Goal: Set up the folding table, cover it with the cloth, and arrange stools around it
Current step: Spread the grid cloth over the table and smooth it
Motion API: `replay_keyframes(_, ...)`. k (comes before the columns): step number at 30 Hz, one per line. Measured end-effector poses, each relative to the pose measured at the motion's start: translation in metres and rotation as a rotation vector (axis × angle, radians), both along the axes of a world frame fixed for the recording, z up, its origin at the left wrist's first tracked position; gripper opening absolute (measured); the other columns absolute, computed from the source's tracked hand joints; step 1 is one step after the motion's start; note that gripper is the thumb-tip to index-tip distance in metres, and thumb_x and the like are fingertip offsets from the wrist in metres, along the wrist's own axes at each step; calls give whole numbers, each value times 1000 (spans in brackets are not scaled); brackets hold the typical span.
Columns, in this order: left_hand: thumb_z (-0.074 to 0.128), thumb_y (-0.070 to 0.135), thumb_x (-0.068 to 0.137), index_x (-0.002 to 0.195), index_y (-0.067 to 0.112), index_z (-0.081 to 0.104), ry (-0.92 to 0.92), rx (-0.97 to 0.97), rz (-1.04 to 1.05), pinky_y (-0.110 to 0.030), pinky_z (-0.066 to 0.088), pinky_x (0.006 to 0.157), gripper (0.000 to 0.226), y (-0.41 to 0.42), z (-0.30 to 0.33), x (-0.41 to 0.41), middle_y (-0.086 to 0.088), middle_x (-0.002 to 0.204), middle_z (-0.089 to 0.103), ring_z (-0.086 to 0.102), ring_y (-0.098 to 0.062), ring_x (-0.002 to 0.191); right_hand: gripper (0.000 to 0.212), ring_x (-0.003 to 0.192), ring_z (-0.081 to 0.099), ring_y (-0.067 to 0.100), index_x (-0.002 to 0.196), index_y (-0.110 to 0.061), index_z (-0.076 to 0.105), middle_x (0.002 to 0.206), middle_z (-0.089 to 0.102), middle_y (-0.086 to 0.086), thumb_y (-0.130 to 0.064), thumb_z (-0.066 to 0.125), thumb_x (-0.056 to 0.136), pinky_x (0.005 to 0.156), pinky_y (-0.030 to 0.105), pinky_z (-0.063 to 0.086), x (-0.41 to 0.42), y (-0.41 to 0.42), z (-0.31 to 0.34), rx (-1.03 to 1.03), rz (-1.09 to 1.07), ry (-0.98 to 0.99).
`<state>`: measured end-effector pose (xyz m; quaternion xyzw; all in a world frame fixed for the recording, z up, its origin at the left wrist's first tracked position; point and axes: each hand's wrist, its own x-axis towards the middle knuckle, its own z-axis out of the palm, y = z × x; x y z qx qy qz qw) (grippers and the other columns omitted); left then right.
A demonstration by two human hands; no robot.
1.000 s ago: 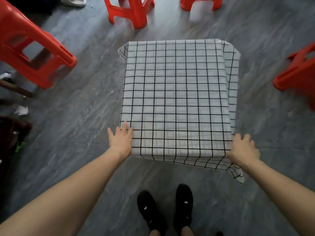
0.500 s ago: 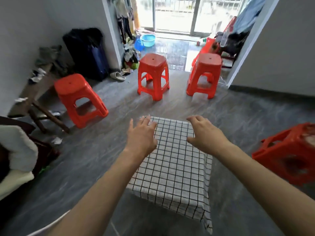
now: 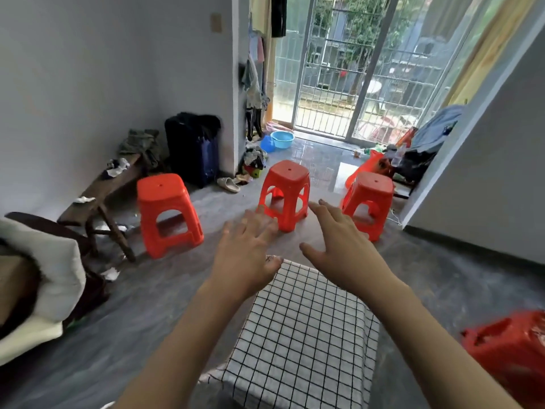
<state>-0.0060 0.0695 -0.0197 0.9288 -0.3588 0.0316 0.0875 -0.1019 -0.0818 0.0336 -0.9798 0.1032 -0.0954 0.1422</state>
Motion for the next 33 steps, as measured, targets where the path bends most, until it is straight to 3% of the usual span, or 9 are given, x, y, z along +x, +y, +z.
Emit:
replay_keyframes(5,39,58,94,154,30,5,9,-14,-38,-51,8,120,75,52,0,28,-1,163,-12,-4,-22,151,77,146,19,19,153,-28,15,162,14,-2,-40,57,91,115,36,24,26,58,-6,64,-49,-28)
replay_keyframes(9,-4,71,73,155,27,-5,41,-11,-62,-49,6,121,93,101,-4,55,-2,163,-11,-5,-22,151,84,144,24,19,154,-30,8,162,14,-5,-39,60,89,114,35,27,48,108,-16,134,-107,-95)
replay_keyframes(11,-12,70,71,155,27,-8,46,-23,-56,-47,3,120,94,126,-11,70,0,163,-14,-8,-20,150,85,144,23,18,154,-34,5,162,13,-6,-39,60,89,114,36,26,60,132,-24,157,-122,-122)
replay_keyframes(16,-11,70,74,155,32,-4,80,-65,-34,-46,1,120,89,186,-21,111,6,162,-17,-11,-16,150,83,148,8,13,155,-34,0,163,-1,-11,-47,54,92,117,34,17,98,186,-50,180,-104,-123)
replay_keyframes(20,-12,70,73,155,31,-5,97,-39,-26,-44,-3,119,90,221,-24,145,8,161,-20,-16,-13,148,81,149,2,12,155,-35,-1,163,0,-9,-54,48,93,121,36,15,134,214,-58,210,-116,-123)
replay_keyframes(26,-7,69,77,155,32,-4,156,-41,-39,-42,-3,119,86,240,-32,194,7,162,-19,-14,-13,149,76,148,8,11,155,-32,11,162,4,-11,-50,51,93,117,30,13,182,219,-58,216,-170,-83)
replay_keyframes(30,17,62,98,155,31,-1,249,6,-47,-41,-5,119,68,238,-46,233,7,162,-16,-15,-12,149,74,147,10,12,154,-29,17,162,11,-8,-46,54,93,116,31,15,217,208,-66,233,-229,-43)
replay_keyframes(33,20,60,99,155,31,-1,252,61,-71,-42,-5,120,67,229,-52,277,7,162,-15,-14,-12,149,73,147,12,12,154,-28,20,161,15,-6,-42,56,93,114,29,16,255,196,-76,262,-261,-37)
